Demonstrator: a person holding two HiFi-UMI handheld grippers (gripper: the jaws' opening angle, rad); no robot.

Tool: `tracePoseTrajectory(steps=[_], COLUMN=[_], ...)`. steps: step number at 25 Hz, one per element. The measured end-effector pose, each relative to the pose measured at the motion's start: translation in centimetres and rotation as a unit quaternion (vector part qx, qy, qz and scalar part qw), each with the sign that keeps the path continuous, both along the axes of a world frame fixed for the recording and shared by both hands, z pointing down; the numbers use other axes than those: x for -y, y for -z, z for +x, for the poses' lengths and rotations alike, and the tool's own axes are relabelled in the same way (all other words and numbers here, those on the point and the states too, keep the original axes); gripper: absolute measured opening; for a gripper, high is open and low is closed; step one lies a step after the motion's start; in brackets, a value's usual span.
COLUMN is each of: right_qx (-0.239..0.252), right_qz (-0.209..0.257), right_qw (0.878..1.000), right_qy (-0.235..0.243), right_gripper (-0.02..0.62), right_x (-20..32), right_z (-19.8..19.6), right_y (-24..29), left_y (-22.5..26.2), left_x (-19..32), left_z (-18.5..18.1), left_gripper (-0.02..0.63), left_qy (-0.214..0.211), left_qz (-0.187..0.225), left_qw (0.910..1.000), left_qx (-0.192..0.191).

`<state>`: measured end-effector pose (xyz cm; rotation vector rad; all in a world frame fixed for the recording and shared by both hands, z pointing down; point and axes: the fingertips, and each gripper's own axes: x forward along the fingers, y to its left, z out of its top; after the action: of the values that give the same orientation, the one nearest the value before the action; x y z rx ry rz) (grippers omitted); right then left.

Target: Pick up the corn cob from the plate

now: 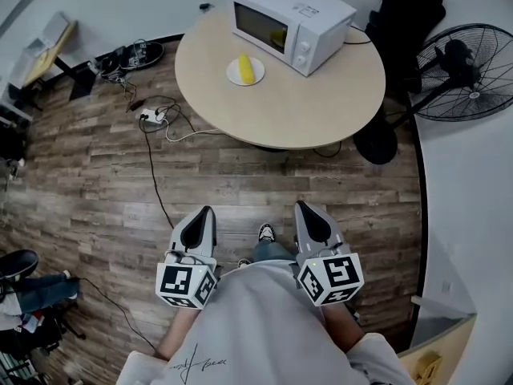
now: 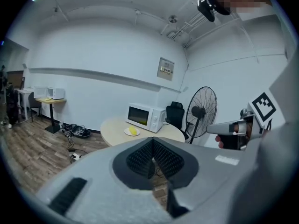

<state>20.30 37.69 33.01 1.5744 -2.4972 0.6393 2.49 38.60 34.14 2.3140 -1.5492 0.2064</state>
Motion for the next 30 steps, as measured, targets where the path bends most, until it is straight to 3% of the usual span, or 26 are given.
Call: tracePoseTrajectory(steps=[14, 24, 30], right_qx=[0.001, 0.0, 0.0], right_qz=[0.028, -0.012, -0.018], right_qw=[0.999, 0.999, 0.998], right_qy=[0.046, 0.05, 0.054], right_gripper=[0.011, 0.011, 0.011], right_x=[5.8, 6.1, 8.0], right_z=[3.0, 3.2, 2.2], right_y=[0.7, -1.8, -2.3], left_y=[1.4, -0.4, -1.1], left_x=[4.8, 4.7, 6.9], left_z=[2.6, 3.4, 2.7], left_gripper=[-0.002, 0.002, 0.003], left_qy=[0.022, 0.021, 0.019], left_qz=[0.011, -0.022, -0.024], left_qw=[0.9997, 0.9995, 0.9994], left_qx=[-0.003, 0.007, -0.013])
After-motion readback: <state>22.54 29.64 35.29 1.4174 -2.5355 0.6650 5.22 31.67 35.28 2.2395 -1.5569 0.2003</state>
